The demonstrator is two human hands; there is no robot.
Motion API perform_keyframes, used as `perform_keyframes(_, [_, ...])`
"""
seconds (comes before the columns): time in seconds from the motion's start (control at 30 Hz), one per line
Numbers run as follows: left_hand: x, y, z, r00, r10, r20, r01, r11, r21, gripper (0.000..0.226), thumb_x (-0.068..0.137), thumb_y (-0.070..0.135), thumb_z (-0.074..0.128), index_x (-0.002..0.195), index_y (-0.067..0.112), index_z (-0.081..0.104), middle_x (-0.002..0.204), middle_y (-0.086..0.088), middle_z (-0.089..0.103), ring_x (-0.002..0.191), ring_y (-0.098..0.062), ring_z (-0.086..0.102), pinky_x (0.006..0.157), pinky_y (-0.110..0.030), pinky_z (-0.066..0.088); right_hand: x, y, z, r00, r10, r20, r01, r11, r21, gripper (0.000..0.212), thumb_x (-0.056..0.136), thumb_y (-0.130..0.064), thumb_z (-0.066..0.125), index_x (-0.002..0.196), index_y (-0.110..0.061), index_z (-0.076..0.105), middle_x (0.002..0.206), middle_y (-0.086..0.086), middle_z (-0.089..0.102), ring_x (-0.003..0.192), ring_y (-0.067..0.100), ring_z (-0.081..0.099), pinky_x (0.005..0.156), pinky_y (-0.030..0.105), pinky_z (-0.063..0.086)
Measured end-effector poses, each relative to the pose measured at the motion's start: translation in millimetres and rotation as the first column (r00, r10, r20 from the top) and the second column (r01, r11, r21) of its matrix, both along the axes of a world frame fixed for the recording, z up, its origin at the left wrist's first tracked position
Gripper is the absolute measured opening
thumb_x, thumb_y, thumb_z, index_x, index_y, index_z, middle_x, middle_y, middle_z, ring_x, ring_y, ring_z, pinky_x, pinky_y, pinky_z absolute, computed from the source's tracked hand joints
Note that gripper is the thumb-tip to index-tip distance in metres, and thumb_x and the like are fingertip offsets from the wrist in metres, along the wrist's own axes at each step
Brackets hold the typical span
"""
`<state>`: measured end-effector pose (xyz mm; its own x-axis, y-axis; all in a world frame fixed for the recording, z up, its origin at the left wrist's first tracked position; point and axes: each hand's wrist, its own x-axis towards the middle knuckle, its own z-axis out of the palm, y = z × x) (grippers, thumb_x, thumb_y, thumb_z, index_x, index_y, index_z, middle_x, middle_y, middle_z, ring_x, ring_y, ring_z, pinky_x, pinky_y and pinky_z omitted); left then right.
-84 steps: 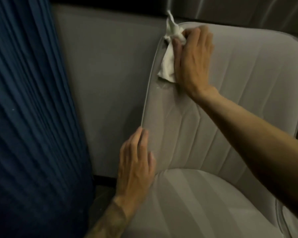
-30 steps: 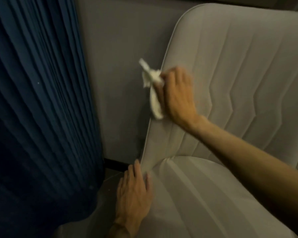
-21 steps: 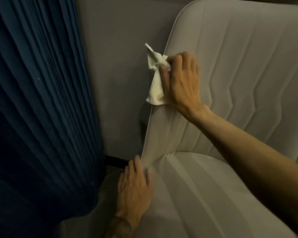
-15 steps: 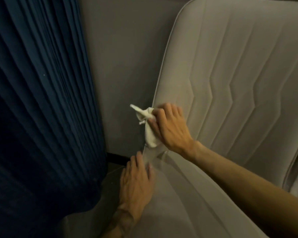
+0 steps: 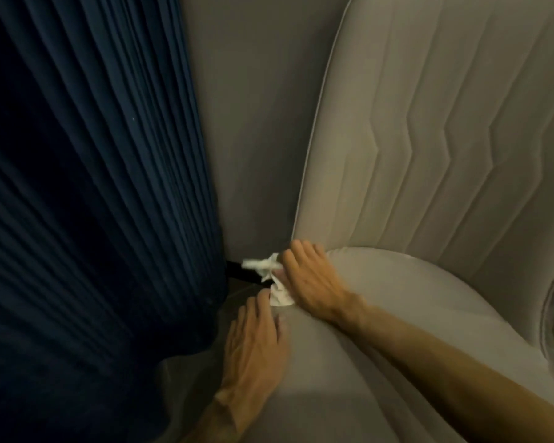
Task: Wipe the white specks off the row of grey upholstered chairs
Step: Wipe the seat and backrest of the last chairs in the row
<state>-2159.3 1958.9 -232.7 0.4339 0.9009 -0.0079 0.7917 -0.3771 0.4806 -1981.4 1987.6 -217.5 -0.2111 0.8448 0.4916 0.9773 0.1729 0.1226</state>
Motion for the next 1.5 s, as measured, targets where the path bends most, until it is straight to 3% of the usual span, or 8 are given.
perform_keyframes(0.13, [-13, -16, 6, 1.0, 0.006, -0.021, -0.007, 0.999, -0.048, 0.044, 0.108, 0.042, 0.035, 0.148, 0.026, 0.033, 0.149, 0.0, 0.045, 0.136, -0.021, 0.045, 0.112, -0.038, 0.038, 20, 6, 26, 0.997, -0.074, 0.037, 0.073, 0.997, 0.024, 0.03, 0.108, -0.038, 0.037, 0.101, -0.015, 0.054, 0.1, 0.008, 0.049, 0.086, 0.027, 0.046, 0.076, 0.04, 0.037])
perform_keyframes(0.33, [-30, -32, 13, 0.996, 0.023, 0.089, -0.015, 0.996, -0.083, 0.01, 0.107, 0.035, 0.042, 0.108, 0.025, 0.044, 0.114, 0.001, 0.051, 0.107, -0.02, 0.054, 0.091, -0.039, 0.045, -31, -37, 3, 0.904, -0.095, -0.417, -0.033, 0.956, -0.291, 0.029, 0.108, -0.027, 0.043, 0.103, -0.002, 0.055, 0.104, 0.016, 0.052, 0.094, 0.031, 0.049, 0.089, 0.047, 0.041])
perform_keyframes(0.5, [-48, -26, 16, 0.994, -0.06, 0.089, 0.079, 0.97, -0.232, 0.031, 0.11, 0.031, 0.035, 0.139, 0.023, 0.045, 0.13, -0.004, 0.052, 0.121, -0.024, 0.054, 0.106, -0.043, 0.044, -60, -69, -2, 0.918, -0.022, -0.395, -0.113, 0.943, -0.313, 0.029, 0.108, -0.031, 0.042, 0.103, -0.006, 0.056, 0.103, 0.013, 0.052, 0.091, 0.028, 0.047, 0.085, 0.041, 0.038])
perform_keyframes(0.7, [-56, -14, 4, 0.985, -0.111, 0.131, 0.134, 0.974, -0.181, 0.023, 0.109, 0.038, 0.036, 0.087, 0.033, 0.037, 0.095, 0.007, 0.048, 0.085, -0.016, 0.051, 0.071, -0.035, 0.037, -47, -28, 12, 0.911, -0.34, -0.233, 0.241, 0.898, -0.368, 0.041, 0.11, -0.038, 0.021, 0.124, -0.012, 0.049, 0.127, 0.01, 0.048, 0.114, 0.028, 0.046, 0.097, 0.039, 0.035])
perform_keyframes(0.93, [-56, -5, -11, 0.928, -0.061, 0.368, 0.129, 0.978, -0.165, 0.013, 0.107, 0.021, 0.044, 0.109, 0.015, 0.055, 0.112, -0.005, 0.059, 0.103, -0.023, 0.057, 0.09, -0.042, 0.047, -73, -64, -7, 0.958, -0.278, -0.076, 0.227, 0.891, -0.393, 0.04, 0.106, -0.041, 0.02, 0.116, -0.014, 0.048, 0.118, 0.006, 0.048, 0.103, 0.024, 0.045, 0.094, 0.04, 0.037])
perform_keyframes(1.07, [-68, -16, -16, 0.915, -0.047, 0.401, 0.133, 0.973, -0.191, 0.016, 0.107, 0.027, 0.043, 0.096, 0.019, 0.051, 0.104, -0.006, 0.056, 0.097, -0.025, 0.056, 0.083, -0.043, 0.046, -106, -109, 4, 0.953, -0.213, -0.216, 0.143, 0.943, -0.299, 0.026, 0.101, -0.029, 0.038, 0.097, -0.008, 0.054, 0.097, 0.012, 0.053, 0.086, 0.026, 0.045, 0.082, 0.042, 0.037])
perform_keyframes(1.33, [-112, -86, 7, 0.994, 0.025, 0.11, 0.017, 0.932, -0.363, 0.045, 0.107, 0.027, 0.051, 0.149, 0.012, 0.049, 0.144, -0.011, 0.054, 0.13, -0.025, 0.053, 0.107, -0.028, 0.038, -165, -197, 23, 0.886, -0.325, -0.33, 0.149, 0.875, -0.461, 0.033, 0.103, -0.035, 0.034, 0.098, -0.012, 0.057, 0.097, 0.01, 0.053, 0.082, 0.024, 0.045, 0.074, 0.041, 0.041])
perform_keyframes(1.5, [-122, -141, 71, 0.969, -0.222, -0.106, 0.17, 0.918, -0.359, 0.066, 0.106, 0.027, 0.053, 0.164, 0.016, 0.025, 0.167, -0.011, 0.027, 0.15, -0.03, 0.031, 0.121, -0.04, 0.031, -146, -273, 46, 0.788, -0.55, -0.277, 0.314, 0.746, -0.588, 0.015, 0.096, -0.024, 0.054, 0.101, -0.011, 0.06, 0.1, 0.012, 0.056, 0.086, 0.033, 0.055, 0.074, 0.042, 0.043])
